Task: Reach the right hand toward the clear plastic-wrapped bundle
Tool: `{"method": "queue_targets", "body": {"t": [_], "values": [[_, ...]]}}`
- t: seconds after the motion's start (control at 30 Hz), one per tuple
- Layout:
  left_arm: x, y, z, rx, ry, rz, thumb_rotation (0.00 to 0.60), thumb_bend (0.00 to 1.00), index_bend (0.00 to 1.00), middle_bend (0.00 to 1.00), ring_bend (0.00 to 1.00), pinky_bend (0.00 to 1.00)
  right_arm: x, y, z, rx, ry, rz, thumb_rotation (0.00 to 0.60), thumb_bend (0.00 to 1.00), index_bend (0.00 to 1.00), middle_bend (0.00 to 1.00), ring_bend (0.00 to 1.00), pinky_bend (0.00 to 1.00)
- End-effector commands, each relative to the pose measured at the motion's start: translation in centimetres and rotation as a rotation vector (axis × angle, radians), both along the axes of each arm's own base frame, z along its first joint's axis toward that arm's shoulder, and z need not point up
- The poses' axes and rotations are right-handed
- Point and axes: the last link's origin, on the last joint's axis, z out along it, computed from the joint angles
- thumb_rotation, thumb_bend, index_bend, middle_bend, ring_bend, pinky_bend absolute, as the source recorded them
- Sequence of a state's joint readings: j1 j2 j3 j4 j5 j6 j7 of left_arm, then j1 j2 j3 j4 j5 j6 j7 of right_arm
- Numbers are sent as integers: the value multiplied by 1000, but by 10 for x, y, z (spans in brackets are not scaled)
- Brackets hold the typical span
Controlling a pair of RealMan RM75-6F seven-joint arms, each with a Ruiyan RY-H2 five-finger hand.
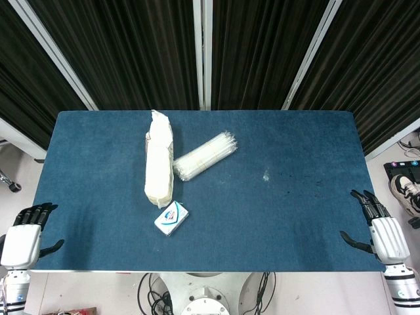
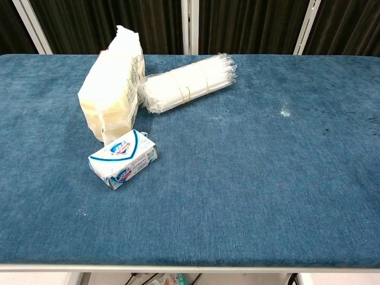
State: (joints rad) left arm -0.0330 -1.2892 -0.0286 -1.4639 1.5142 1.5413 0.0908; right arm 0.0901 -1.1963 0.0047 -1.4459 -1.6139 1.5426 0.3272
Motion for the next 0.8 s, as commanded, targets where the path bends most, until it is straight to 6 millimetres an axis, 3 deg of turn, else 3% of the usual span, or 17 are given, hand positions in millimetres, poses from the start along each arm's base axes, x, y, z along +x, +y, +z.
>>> {"method": "queue_targets", "body": {"t": [0.03, 0.3, 0.47, 0.53, 0.63, 0.8], "values": [[-1, -2, 0, 1, 0, 4, 600, 0, 220, 197, 167, 192, 1, 0, -1, 5, 2, 4, 600, 133, 11, 124, 47, 188], [-1, -8, -1, 5, -3, 9, 600, 0, 220, 197, 167, 192, 3, -2, -1, 22, 12, 21, 600, 133, 11, 124, 47, 188], [1, -8, -1, 9, -4, 4, 600, 0, 220, 197, 167, 192, 21, -27, -10, 94, 57, 99, 600, 132, 11, 124, 46, 187], [1, -7, 0, 10, -2, 6, 600, 0, 220, 197, 167, 192, 36, -46, -17, 129, 92, 147, 600, 133, 11, 124, 46, 187], [-1, -6, 1, 14, -4, 15, 600, 0, 220, 198, 167, 192, 74, -84, -29, 180, 144, 241, 600, 133, 10, 119, 46, 185], [-3, -4, 4, 23, -5, 37, 600, 0, 220, 198, 167, 192, 155, -157, -65, 296, 207, 371, 600, 132, 0, 83, 2, 113]]}}
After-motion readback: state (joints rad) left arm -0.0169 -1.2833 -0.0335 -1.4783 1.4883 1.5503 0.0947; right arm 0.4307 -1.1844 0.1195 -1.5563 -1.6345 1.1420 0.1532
